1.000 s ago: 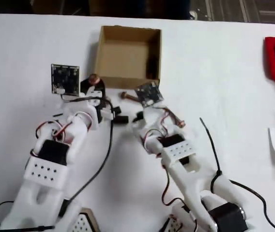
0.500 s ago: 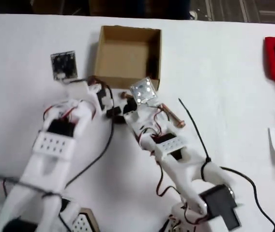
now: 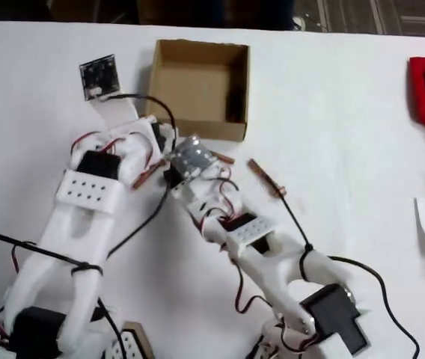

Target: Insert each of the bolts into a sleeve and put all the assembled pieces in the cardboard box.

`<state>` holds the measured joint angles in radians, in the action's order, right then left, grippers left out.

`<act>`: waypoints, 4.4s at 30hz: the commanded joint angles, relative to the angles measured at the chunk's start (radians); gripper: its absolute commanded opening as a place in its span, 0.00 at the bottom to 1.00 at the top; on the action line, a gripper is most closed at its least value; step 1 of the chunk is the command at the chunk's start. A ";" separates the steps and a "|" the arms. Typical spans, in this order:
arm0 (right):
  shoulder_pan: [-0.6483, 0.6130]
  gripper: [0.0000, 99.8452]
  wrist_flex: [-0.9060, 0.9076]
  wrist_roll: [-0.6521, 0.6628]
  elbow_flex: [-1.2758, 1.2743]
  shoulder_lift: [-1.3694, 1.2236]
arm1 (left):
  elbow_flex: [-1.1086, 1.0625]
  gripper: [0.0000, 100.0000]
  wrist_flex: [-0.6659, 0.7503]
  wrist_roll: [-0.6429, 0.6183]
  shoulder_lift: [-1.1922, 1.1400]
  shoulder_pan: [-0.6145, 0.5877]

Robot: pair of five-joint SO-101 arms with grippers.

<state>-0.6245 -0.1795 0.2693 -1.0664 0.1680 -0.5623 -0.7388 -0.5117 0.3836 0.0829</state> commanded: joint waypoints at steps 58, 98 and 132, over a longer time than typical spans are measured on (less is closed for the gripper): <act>0.027 0.02 -0.024 0.011 -0.038 0.153 | 0.059 0.02 0.052 -0.221 0.011 -0.005; 0.173 0.02 -0.025 -0.163 -0.098 0.387 | 0.154 0.02 0.342 -0.080 0.003 0.167; 0.254 0.02 -0.346 -0.163 -0.152 0.217 | 0.532 0.02 -0.089 -0.035 -0.118 0.226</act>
<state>-0.3821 -0.5002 0.1082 -1.2367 0.3859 -0.1603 -0.7618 -0.5838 0.3115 0.3023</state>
